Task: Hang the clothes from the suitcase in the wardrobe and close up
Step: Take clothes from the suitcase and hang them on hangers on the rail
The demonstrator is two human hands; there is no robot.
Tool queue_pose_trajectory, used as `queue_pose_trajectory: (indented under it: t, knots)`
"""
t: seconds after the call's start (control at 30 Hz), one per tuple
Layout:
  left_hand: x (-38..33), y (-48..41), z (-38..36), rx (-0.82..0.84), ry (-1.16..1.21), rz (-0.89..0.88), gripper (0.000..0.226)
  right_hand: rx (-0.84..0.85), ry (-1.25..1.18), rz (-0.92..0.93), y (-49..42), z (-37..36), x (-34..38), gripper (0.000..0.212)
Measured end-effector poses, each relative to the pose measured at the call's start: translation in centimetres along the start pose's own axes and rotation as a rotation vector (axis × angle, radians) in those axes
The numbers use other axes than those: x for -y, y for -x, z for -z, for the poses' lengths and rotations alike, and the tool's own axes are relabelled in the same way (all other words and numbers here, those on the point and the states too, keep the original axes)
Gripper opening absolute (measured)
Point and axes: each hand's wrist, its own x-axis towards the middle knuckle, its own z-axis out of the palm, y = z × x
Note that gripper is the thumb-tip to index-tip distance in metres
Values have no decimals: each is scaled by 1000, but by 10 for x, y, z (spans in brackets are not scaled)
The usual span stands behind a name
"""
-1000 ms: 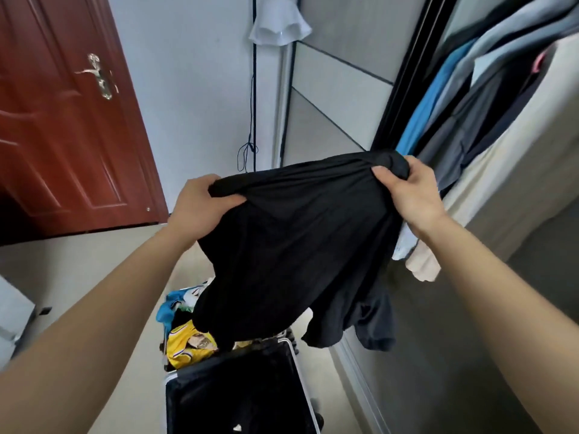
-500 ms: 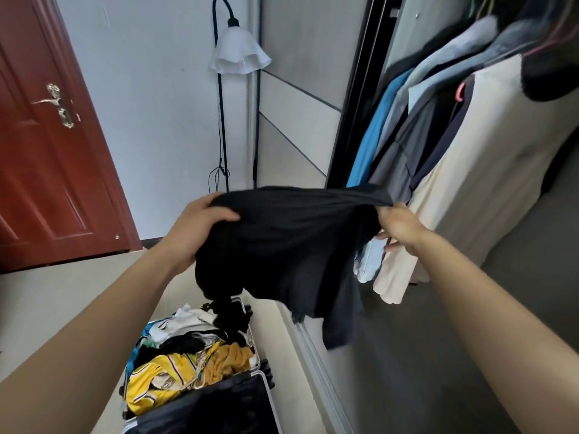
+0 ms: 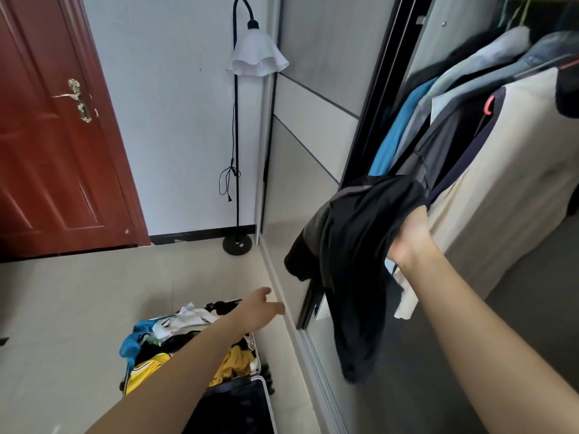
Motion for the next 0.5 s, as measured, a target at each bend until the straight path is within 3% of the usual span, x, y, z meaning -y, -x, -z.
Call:
queue_pose_trajectory:
  t: [0.1, 0.2, 0.3, 0.5]
  knots:
    - [11, -11, 5, -46, 164, 76, 87, -34, -2, 47, 5, -4, 4, 46]
    - [16, -12, 2, 42, 247, 98, 90, -49, -16, 82, 9, -7, 6, 46]
    - [17, -11, -5, 161, 420, 60, 62, -72, -16, 95, 8, -8, 7, 49]
    - [-9, -8, 32, -98, 792, -89, 27, -60, -55, 141, 3, 23, 20, 48]
